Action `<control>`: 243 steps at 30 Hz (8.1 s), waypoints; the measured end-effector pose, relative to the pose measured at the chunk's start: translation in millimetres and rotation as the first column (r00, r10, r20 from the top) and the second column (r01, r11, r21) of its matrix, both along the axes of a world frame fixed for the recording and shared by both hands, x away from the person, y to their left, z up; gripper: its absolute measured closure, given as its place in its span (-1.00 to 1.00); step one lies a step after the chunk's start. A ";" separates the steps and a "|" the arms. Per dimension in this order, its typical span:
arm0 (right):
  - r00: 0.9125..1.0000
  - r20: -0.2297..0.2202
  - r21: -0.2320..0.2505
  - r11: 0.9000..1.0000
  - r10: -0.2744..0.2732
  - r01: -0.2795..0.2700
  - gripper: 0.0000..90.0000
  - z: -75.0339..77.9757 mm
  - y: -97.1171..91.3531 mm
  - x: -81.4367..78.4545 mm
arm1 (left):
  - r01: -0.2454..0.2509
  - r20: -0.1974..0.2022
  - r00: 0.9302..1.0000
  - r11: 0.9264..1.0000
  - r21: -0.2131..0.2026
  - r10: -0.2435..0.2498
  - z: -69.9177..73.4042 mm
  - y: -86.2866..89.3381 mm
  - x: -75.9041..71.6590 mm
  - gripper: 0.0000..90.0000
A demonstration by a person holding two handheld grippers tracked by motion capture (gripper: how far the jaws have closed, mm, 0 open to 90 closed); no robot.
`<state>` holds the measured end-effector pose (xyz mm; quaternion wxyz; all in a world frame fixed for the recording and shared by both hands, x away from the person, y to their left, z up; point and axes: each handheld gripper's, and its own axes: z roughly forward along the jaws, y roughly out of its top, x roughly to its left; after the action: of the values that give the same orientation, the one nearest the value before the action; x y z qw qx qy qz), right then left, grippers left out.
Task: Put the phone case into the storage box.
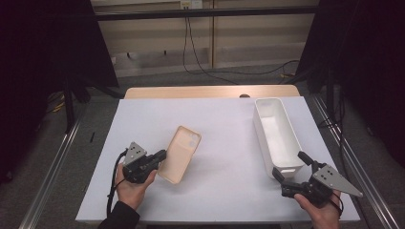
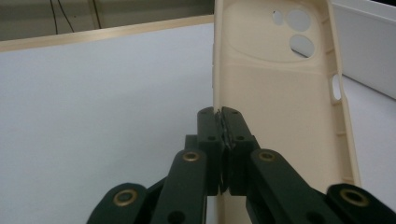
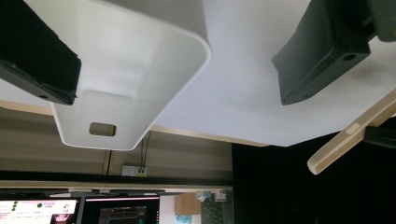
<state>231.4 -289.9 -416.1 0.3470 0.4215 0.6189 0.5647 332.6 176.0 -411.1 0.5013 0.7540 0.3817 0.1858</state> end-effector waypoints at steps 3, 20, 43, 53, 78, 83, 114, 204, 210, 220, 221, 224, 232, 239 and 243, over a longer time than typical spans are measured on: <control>1.000 -0.003 0.000 1.000 0.014 -0.014 -1.00 1.4 4.0 1.4 | 0.006 -0.004 1.000 1.000 -0.020 -0.006 -0.4 -3.2 0.8 0.95; 0.996 -0.020 -0.039 0.996 0.082 -0.082 -1.00 12.4 19.9 15.6 | 0.035 0.023 0.999 0.999 -0.040 -0.034 2.5 -27.2 2.2 0.95; 0.990 -0.036 -0.026 0.990 0.139 -0.140 -0.95 24.9 66.6 51.3 | 0.089 0.055 0.995 0.994 -0.070 -0.085 8.5 -57.9 5.5 0.95; 0.985 -0.044 -0.027 0.986 0.164 -0.166 -0.87 29.0 81.5 63.1 | 0.103 0.074 0.992 0.992 -0.069 -0.098 10.3 -69.6 6.7 0.95; 0.986 -0.077 -0.012 0.989 0.149 -0.151 -0.62 38.6 104.2 91.8 | 0.113 0.098 0.990 0.991 -0.073 -0.106 14.0 -87.8 14.1 0.95; 0.985 -0.089 -0.010 0.989 0.145 -0.147 -0.45 40.3 108.8 96.5 | 0.106 0.096 0.990 0.991 -0.078 -0.099 13.0 -89.0 14.8 0.95; 0.979 -0.140 0.017 0.989 0.149 -0.148 0.55 31.7 115.9 102.3 | 0.112 0.096 0.990 0.993 -0.048 -0.107 5.1 -93.4 14.9 0.94; 0.975 -0.004 0.073 0.972 0.222 -0.221 0.81 56.4 72.6 105.2 | 0.065 0.193 0.980 0.994 -0.087 -0.047 -2.4 -26.1 3.5 -0.93; 0.976 -0.005 0.071 0.973 0.219 -0.219 0.81 57.4 68.0 106.5 | 0.046 0.185 0.982 0.994 -0.101 -0.026 -4.9 -10.0 -0.8 -0.94; 0.978 0.003 0.063 0.976 0.210 -0.209 0.81 63.4 58.9 107.3 | 0.029 0.193 0.981 0.995 -0.093 -0.010 -6.1 10.0 -13.6 -0.95; 0.978 0.005 0.063 0.975 0.211 -0.211 0.81 64.4 58.2 107.5 | 0.026 0.189 0.982 0.995 -0.092 -0.008 -6.7 12.1 -14.3 -0.95; 0.977 0.007 0.063 0.975 0.211 -0.211 0.81 67.5 55.7 107.3 | 0.019 0.185 0.983 0.996 -0.085 -0.003 -8.2 18.1 -15.6 -0.95; 0.981 0.020 0.068 0.979 0.191 -0.192 0.81 72.9 42.3 109.7 | -0.007 0.179 0.984 0.997 -0.073 0.021 -13.2 34.9 -24.1 -0.95; 0.980 0.027 0.046 0.979 0.197 -0.199 0.81 79.7 33.2 113.0 | -0.003 0.184 0.983 0.996 -0.094 0.020 -11.4 34.5 -25.3 -0.96; 0.980 0.025 0.037 0.979 0.199 -0.199 0.81 85.1 28.4 114.1 | 0.010 0.182 0.983 0.995 -0.102 0.009 -12.7 31.6 -25.9 -0.96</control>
<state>345.5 -261.5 -331.0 0.2870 0.3581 0.6430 0.6131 306.7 207.6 -423.8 0.5723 0.7072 0.3429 0.2341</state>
